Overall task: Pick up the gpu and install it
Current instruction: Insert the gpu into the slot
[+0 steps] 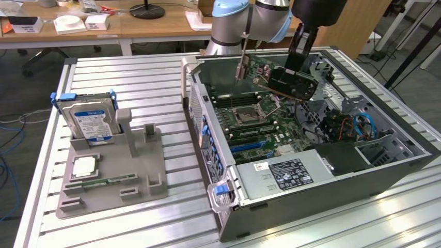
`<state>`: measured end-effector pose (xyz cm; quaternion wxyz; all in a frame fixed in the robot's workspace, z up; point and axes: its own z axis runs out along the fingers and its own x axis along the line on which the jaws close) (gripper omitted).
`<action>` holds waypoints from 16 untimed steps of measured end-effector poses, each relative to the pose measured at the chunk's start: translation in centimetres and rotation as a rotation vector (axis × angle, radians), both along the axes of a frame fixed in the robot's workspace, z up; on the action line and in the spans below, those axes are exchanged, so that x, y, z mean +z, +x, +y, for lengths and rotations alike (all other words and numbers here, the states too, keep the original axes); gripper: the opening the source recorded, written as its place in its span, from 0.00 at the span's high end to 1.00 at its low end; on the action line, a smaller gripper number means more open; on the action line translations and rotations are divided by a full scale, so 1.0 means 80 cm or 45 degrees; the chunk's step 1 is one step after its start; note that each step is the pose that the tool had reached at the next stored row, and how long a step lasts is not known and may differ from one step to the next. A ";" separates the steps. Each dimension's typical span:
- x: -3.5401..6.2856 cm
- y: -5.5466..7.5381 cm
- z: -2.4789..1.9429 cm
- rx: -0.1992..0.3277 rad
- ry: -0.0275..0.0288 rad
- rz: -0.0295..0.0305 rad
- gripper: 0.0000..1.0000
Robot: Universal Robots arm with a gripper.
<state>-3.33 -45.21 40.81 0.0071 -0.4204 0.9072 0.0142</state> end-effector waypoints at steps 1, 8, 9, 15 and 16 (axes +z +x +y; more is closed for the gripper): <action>0.000 0.000 0.0000 0.006 0.0000 0.0000 0.74; 0.000 0.000 0.0000 0.043 0.0000 0.0000 0.74; 0.000 0.000 0.0000 0.049 0.0001 -0.0001 0.74; 0.000 0.000 0.0000 0.081 0.0000 0.0000 0.74; 0.000 0.000 0.0000 0.086 -0.0001 0.0000 0.74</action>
